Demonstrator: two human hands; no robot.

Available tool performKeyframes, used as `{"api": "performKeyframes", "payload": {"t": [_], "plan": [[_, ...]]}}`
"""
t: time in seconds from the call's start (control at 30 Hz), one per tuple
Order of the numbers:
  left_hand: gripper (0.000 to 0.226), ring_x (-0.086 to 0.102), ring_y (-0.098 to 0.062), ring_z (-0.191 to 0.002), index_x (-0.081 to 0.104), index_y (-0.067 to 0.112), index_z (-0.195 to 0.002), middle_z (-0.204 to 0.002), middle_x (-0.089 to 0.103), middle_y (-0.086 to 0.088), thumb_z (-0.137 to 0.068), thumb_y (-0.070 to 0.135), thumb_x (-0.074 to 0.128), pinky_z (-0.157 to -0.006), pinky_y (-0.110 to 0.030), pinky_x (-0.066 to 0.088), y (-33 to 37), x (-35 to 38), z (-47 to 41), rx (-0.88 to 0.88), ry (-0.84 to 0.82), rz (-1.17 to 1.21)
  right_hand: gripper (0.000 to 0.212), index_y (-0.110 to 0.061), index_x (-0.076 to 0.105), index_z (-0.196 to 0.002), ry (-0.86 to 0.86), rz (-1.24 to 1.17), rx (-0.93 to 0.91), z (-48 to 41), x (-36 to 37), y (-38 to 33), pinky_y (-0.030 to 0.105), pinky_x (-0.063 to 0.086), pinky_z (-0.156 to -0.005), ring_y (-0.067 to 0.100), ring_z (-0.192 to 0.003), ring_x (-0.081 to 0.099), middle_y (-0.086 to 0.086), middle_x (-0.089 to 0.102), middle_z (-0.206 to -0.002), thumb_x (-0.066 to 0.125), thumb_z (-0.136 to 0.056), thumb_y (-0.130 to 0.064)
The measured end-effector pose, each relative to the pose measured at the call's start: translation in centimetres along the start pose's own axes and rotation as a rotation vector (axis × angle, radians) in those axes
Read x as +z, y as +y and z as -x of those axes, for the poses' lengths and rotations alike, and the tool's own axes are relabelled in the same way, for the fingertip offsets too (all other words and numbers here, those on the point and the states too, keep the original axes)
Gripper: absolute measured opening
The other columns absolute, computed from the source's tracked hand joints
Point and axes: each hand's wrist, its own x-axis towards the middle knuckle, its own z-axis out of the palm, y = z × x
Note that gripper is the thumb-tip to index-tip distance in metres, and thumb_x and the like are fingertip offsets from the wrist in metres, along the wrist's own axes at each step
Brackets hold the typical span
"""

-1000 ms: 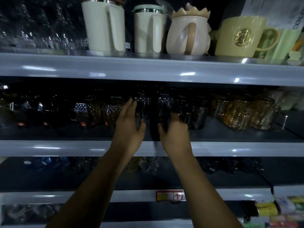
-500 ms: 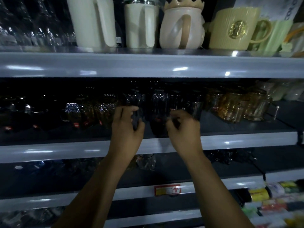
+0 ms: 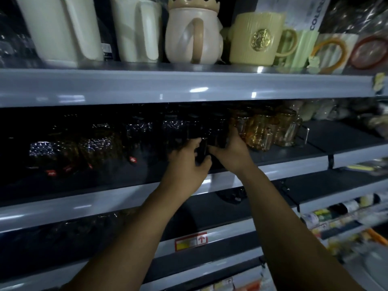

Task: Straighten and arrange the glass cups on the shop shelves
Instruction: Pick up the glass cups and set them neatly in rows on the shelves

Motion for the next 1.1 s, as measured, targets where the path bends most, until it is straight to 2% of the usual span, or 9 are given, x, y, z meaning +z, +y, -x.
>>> {"api": "performKeyframes", "payload": {"t": [0.1,0.2,0.27,0.5,0.6,0.77,0.9,0.97,1.1], "plan": [[0.031,0.069,-0.014,-0.093,0.061,0.015,-0.121,-0.103,0.072,0.003,-0.091,0.019,0.069,-0.087,-0.027,0.057,0.1,0.9,-0.5,-0.088,0.023,-0.03,0.071,-0.011,0.041,-0.139,-0.013,0.004,-0.026,-0.3,-0.3,0.9,0.025,0.046,-0.091,0.014,-0.113,0.055,0.006,0.058,-0.13,0.082,-0.082,-0.016],[0.023,0.061,-0.003,-0.078,0.057,0.017,-0.103,-0.084,0.061,0.015,-0.09,0.026,0.072,-0.063,-0.002,0.043,0.4,0.8,-1.8,-0.215,0.098,-0.07,0.061,-0.023,0.047,-0.123,-0.083,0.022,-0.008,-0.8,-1.3,2.2,0.043,0.052,-0.1,0.024,-0.119,0.056,0.008,0.053,-0.128,0.085,-0.075,-0.022],[0.024,0.06,-0.002,-0.076,0.058,0.019,-0.097,-0.082,0.061,0.015,-0.087,0.03,0.076,-0.058,-0.003,0.04,0.9,1.1,-2.4,-0.249,0.107,-0.085,0.06,-0.028,0.047,-0.117,-0.171,0.023,-0.034,-1.0,-2.3,2.7,0.046,0.055,-0.096,0.024,-0.115,0.058,0.007,0.057,-0.124,0.086,-0.071,-0.026],[0.038,0.059,0.001,-0.052,0.059,0.017,-0.057,-0.053,0.061,0.006,-0.078,0.034,0.086,-0.057,-0.019,0.048,3.7,4.1,-2.1,-0.37,0.204,-0.016,0.067,-0.027,0.044,-0.135,-0.423,-0.091,-0.167,-1.1,-6.5,4.2,0.024,0.053,-0.094,-0.002,-0.105,0.06,-0.015,0.062,-0.116,0.084,-0.081,-0.022],[0.025,0.074,-0.024,-0.073,0.072,0.012,-0.072,-0.069,0.073,-0.005,-0.08,0.032,0.085,-0.071,-0.041,0.064,4.9,4.6,-1.6,-0.465,0.278,0.336,0.079,-0.033,0.038,-0.142,-0.436,-0.168,-0.218,-0.5,-7.6,4.9,0.006,0.042,-0.096,-0.022,-0.106,0.05,-0.027,0.053,-0.122,0.085,-0.079,-0.031],[0.021,0.074,-0.016,-0.071,0.071,0.011,-0.103,-0.074,0.075,-0.001,-0.09,0.027,0.074,-0.062,-0.032,0.06,7.0,4.6,-1.0,-0.5,0.259,0.654,0.11,-0.045,0.021,-0.154,-0.425,-0.295,-0.316,1.0,-8.0,5.9,0.04,0.039,-0.117,0.006,-0.14,0.042,-0.015,0.036,-0.155,0.09,-0.068,-0.044],[0.039,0.076,-0.021,-0.089,0.071,0.01,-0.115,-0.101,0.077,-0.008,-0.088,0.037,0.075,-0.073,-0.037,0.061,7.0,4.2,-1.6,-0.595,0.126,0.819,0.104,-0.032,0.023,-0.157,-0.203,-0.275,-0.447,2.1,-7.8,5.1,0.018,0.032,-0.116,-0.004,-0.143,0.033,-0.011,0.032,-0.156,0.088,-0.076,-0.031],[0.039,0.074,-0.018,-0.078,0.071,0.014,-0.108,-0.091,0.076,-0.002,-0.088,0.047,0.071,-0.064,-0.031,0.058,6.7,4.0,-1.9,-0.683,0.03,0.805,0.094,-0.029,0.032,-0.153,-0.09,-0.226,-0.496,2.4,-7.6,4.7,0.01,0.032,-0.109,-0.004,-0.137,0.038,-0.008,0.04,-0.149,0.088,-0.077,-0.03],[0.062,0.074,-0.026,-0.067,0.065,0.004,-0.094,-0.08,0.076,-0.016,-0.093,0.065,0.05,-0.055,-0.03,0.057,5.8,3.2,-2.1,-0.773,-0.05,0.589,0.081,-0.032,0.041,-0.144,-0.022,-0.213,-0.41,2.2,-6.9,3.9,0.022,0.046,-0.102,0.0,-0.122,0.054,-0.012,0.056,-0.133,0.083,-0.076,-0.042]]}}
